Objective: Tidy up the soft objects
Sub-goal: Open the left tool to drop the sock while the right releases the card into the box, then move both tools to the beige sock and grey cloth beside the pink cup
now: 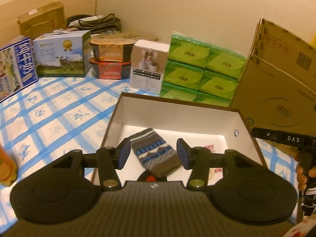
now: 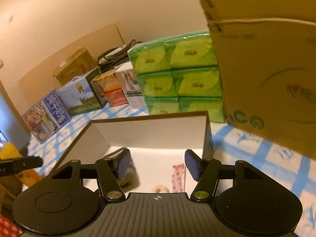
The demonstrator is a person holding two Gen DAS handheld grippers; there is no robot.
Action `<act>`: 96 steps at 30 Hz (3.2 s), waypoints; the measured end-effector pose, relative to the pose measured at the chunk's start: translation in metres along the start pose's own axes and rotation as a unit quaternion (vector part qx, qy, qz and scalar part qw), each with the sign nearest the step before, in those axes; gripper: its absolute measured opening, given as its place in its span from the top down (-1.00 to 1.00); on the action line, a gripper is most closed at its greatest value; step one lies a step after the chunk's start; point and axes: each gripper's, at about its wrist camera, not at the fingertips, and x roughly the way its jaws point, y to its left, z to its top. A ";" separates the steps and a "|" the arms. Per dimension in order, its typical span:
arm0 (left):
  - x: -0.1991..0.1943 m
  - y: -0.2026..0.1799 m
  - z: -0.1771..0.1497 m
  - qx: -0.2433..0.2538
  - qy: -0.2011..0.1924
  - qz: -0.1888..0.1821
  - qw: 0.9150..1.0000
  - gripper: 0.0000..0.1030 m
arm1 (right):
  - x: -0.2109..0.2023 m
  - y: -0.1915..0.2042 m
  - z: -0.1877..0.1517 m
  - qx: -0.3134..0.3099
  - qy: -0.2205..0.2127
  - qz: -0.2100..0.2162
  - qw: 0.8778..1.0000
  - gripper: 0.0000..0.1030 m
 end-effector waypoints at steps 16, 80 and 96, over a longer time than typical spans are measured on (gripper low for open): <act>-0.175 0.002 -0.066 -0.070 -0.024 0.025 0.997 -0.08 | -0.158 0.005 -0.065 0.030 -0.009 0.008 0.999 -0.19; -0.234 0.032 -0.228 -0.085 0.023 0.108 0.990 -0.07 | -0.165 0.000 -0.189 -0.025 0.045 -0.054 0.997 0.04; -0.196 0.053 -0.224 -0.092 0.033 0.124 0.987 -0.07 | -0.085 -0.013 -0.179 -0.087 0.067 -0.060 0.992 0.26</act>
